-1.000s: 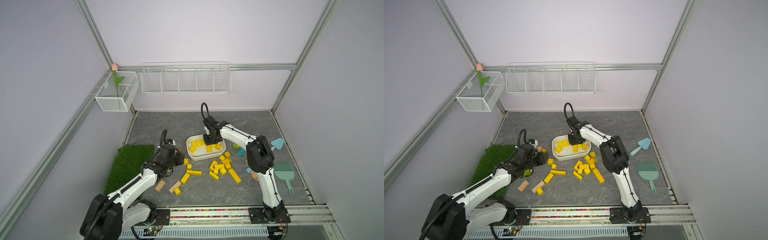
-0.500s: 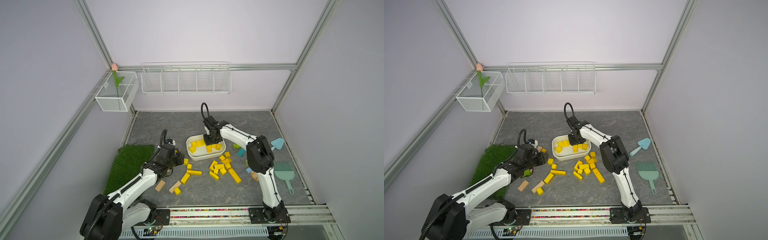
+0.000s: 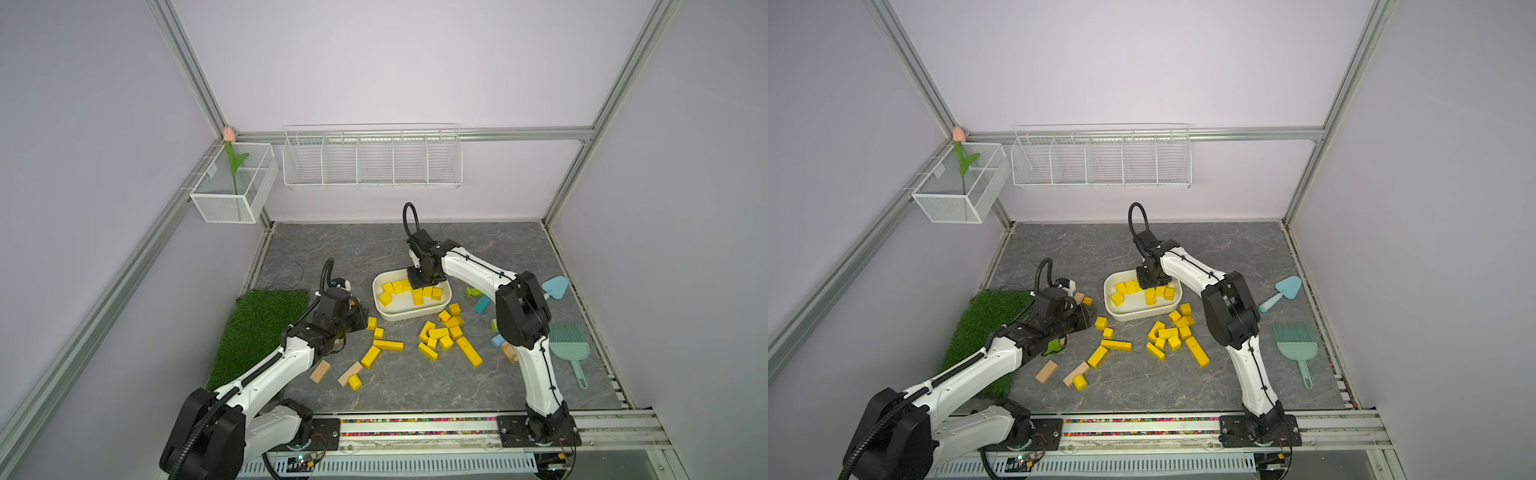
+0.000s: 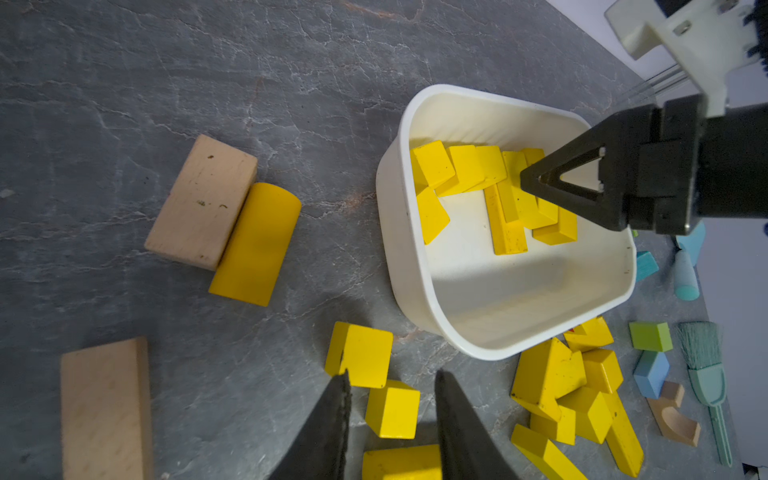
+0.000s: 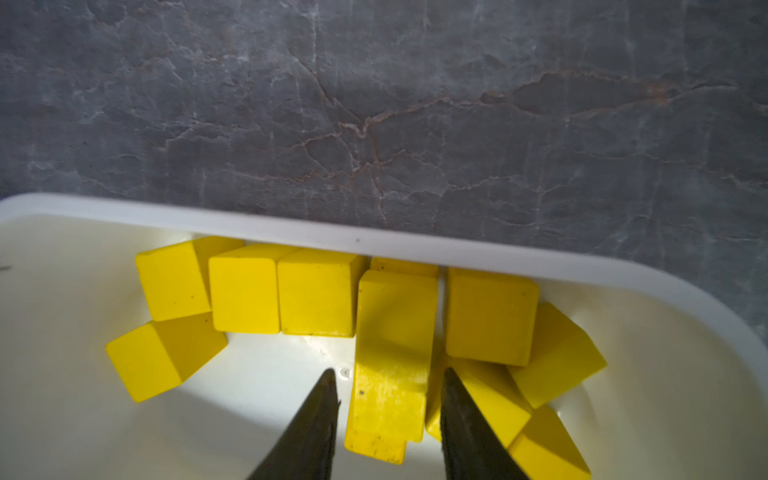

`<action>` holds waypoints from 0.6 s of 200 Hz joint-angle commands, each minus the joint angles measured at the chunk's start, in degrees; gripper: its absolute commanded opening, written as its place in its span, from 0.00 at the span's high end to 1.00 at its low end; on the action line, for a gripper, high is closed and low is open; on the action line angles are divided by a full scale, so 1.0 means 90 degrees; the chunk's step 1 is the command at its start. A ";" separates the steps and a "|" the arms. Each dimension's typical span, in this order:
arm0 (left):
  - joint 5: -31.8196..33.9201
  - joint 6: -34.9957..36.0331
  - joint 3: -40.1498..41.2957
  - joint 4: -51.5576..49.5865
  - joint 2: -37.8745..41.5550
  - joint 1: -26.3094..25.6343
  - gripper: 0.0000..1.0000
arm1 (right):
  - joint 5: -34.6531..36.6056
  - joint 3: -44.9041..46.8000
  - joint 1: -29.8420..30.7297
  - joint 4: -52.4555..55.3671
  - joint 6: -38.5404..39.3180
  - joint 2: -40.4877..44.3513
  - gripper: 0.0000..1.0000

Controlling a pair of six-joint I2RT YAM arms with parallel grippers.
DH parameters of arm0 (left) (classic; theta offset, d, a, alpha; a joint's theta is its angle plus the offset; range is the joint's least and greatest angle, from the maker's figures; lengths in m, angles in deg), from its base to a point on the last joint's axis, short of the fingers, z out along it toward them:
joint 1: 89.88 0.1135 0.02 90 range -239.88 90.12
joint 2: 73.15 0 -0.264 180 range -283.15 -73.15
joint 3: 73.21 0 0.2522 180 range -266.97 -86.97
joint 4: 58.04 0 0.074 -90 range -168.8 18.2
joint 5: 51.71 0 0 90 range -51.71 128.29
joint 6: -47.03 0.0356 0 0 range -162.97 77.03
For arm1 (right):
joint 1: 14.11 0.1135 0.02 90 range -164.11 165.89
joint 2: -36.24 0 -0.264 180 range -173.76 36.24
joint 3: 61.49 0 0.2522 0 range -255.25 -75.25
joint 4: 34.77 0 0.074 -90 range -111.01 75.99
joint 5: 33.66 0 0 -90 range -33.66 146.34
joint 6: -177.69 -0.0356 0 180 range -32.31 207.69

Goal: Pick out the yellow building blocks
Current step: Place the building block in the storage box, then pick up the building block from the center of the board.

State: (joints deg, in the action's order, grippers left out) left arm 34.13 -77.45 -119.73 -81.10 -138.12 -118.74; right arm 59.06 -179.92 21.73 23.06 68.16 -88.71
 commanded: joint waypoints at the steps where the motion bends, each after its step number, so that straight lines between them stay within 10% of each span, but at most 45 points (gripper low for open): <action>1: 0.0042 -0.0080 -0.0013 0.0038 0.0046 0.0053 0.63 | -0.0116 0.0348 0.0060 0.0048 -0.0059 0.0875 0.58; 120: 0.0467 -0.0340 -0.0168 -0.0432 -0.0011 0.0058 0.59 | -0.0034 0.4188 0.0105 -0.0639 -0.0603 0.4264 0.58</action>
State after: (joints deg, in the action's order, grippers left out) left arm 35.09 -78.56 -119.75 -82.26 -138.09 -118.65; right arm 58.86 -148.86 22.08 19.54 65.91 -55.29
